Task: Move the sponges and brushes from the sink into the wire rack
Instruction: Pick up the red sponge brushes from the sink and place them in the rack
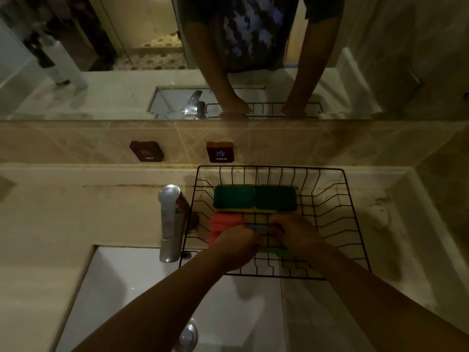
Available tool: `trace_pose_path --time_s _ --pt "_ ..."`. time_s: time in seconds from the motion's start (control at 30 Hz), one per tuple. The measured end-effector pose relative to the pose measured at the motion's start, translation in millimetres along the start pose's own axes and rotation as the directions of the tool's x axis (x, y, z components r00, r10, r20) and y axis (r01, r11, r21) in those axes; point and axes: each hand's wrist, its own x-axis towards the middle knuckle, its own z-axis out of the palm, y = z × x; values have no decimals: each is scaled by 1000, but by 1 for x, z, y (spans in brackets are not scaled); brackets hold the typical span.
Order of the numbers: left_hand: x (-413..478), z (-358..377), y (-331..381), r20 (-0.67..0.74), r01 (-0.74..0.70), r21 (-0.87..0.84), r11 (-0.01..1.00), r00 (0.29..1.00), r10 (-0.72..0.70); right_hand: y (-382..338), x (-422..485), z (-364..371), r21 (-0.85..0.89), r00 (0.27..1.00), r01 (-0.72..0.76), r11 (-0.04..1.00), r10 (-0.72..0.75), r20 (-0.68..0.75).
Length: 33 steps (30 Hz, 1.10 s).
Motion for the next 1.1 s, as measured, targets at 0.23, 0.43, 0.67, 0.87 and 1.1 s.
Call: trace_pose_path --time_s 0.23,0.43,0.67,0.87,1.1 --pt "3 4 -3 21 16 -5 1000 1000 -16 -2 -1 1 -28 1000 -3 1000 2 -27" --pt "5 8 -5 27 43 -33 999 999 -42 -2 0 4 -24 999 -5 1000 4 -40" --pt "6 9 -6 41 55 -21 998 998 -54 -1 1 4 18 999 -29 999 29 -27" --pt "7 6 -4 87 45 22 999 995 -47 -2 1 1 56 998 -68 996 69 -12" --pt "6 1 0 99 43 22 999 994 -45 -6 -1 -3 80 992 -123 989 125 -13"
